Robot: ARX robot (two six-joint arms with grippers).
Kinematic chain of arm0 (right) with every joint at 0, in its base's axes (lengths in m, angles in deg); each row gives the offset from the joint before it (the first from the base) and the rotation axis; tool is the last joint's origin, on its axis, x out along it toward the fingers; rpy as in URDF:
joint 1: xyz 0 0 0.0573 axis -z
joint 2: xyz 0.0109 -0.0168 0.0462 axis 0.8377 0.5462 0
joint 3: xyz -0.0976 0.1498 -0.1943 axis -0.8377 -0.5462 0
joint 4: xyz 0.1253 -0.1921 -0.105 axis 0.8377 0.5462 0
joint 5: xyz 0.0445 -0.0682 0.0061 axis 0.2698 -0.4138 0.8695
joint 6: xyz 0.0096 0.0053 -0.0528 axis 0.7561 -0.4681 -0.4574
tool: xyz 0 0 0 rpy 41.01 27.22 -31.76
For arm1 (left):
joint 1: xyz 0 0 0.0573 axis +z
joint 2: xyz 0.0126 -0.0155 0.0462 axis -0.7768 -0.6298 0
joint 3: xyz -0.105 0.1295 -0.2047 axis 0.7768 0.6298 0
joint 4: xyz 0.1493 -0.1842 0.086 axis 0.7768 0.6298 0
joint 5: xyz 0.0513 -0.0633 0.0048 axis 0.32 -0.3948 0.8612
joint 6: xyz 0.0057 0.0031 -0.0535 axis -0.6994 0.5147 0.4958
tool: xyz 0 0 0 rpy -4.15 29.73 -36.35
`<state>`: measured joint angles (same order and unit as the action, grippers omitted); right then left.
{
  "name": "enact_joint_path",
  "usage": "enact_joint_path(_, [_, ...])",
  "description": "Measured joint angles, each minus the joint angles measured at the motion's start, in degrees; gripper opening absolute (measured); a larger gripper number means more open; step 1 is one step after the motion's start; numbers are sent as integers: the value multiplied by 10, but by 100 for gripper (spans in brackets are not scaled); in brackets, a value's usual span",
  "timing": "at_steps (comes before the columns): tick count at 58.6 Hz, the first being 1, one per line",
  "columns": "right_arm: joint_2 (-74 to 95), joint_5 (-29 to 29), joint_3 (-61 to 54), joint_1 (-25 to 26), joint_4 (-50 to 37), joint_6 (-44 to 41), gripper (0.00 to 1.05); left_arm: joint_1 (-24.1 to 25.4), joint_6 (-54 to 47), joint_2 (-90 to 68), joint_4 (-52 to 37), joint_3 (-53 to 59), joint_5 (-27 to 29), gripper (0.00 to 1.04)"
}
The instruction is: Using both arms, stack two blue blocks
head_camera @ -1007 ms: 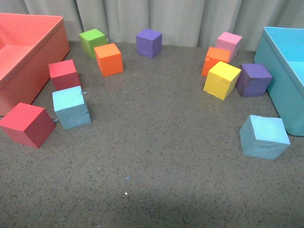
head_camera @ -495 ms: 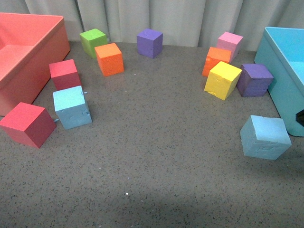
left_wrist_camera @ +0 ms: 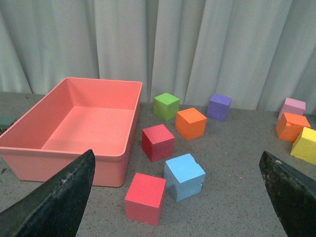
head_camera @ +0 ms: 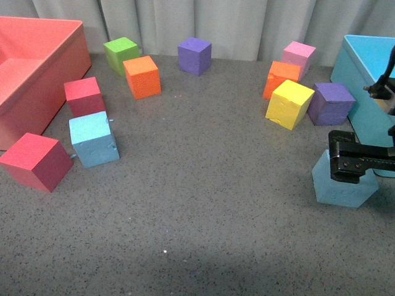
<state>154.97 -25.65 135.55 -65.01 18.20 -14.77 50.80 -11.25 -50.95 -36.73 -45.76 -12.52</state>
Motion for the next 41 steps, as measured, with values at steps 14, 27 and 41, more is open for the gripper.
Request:
enact_joint_path(14, [72, 0, 70, -5, 21, 0, 95, 0, 0, 0, 0, 0, 0, 98])
enact_joint_path(27, [102, 2, 99, -5, 50, -1, 66, 0, 0, 0, 0, 0, 0, 98])
enact_joint_path(41, [103, 1, 102, -6, 50, -3, 49, 0, 0, 0, 0, 0, 0, 98])
